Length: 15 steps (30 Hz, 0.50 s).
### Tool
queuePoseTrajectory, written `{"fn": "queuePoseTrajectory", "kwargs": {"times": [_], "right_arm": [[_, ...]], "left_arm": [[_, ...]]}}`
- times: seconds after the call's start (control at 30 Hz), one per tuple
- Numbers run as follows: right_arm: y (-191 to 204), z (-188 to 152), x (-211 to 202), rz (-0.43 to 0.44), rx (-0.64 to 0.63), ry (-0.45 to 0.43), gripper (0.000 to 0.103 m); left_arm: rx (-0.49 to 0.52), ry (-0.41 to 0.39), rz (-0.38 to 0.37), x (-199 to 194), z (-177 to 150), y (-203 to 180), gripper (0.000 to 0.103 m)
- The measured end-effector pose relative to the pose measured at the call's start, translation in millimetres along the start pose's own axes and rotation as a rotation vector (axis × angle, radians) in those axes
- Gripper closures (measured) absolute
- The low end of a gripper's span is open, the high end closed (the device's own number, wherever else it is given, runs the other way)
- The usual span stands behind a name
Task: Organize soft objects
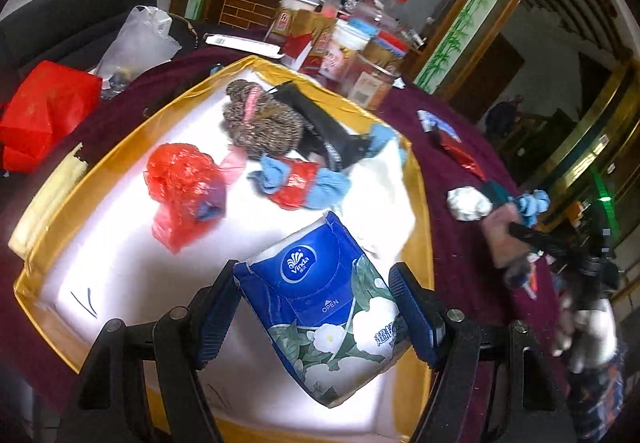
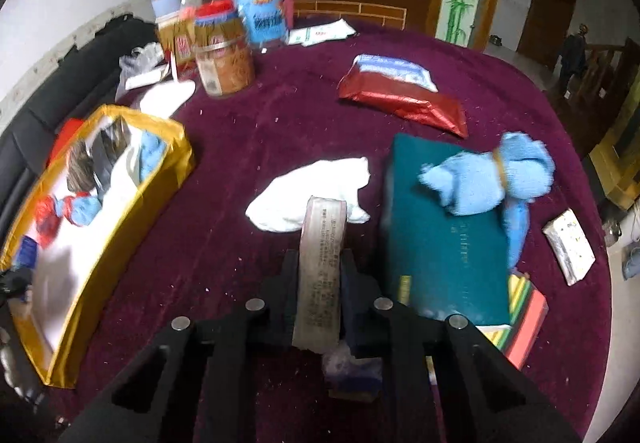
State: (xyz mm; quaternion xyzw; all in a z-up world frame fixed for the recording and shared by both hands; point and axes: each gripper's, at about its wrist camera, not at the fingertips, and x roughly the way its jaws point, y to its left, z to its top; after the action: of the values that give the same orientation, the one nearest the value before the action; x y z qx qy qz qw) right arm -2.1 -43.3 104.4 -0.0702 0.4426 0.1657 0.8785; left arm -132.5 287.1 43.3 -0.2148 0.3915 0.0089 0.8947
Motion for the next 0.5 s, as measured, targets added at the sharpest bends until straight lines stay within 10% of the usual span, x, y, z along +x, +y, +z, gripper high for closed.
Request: {"fn": "queuePoseTrajectory", "kwargs": {"times": [0.17, 0.5], "right_arm": [[-6, 5, -20, 0.027, 0.034, -0.044, 0.085], [64, 21, -54, 0.374, 0.009, -0.051, 0.084]], "left_arm": [[0.008, 0.032, 0.059, 16, 11, 5, 0.024], [-0.040, 0.055, 0.050, 14, 17, 13, 0.021]]}}
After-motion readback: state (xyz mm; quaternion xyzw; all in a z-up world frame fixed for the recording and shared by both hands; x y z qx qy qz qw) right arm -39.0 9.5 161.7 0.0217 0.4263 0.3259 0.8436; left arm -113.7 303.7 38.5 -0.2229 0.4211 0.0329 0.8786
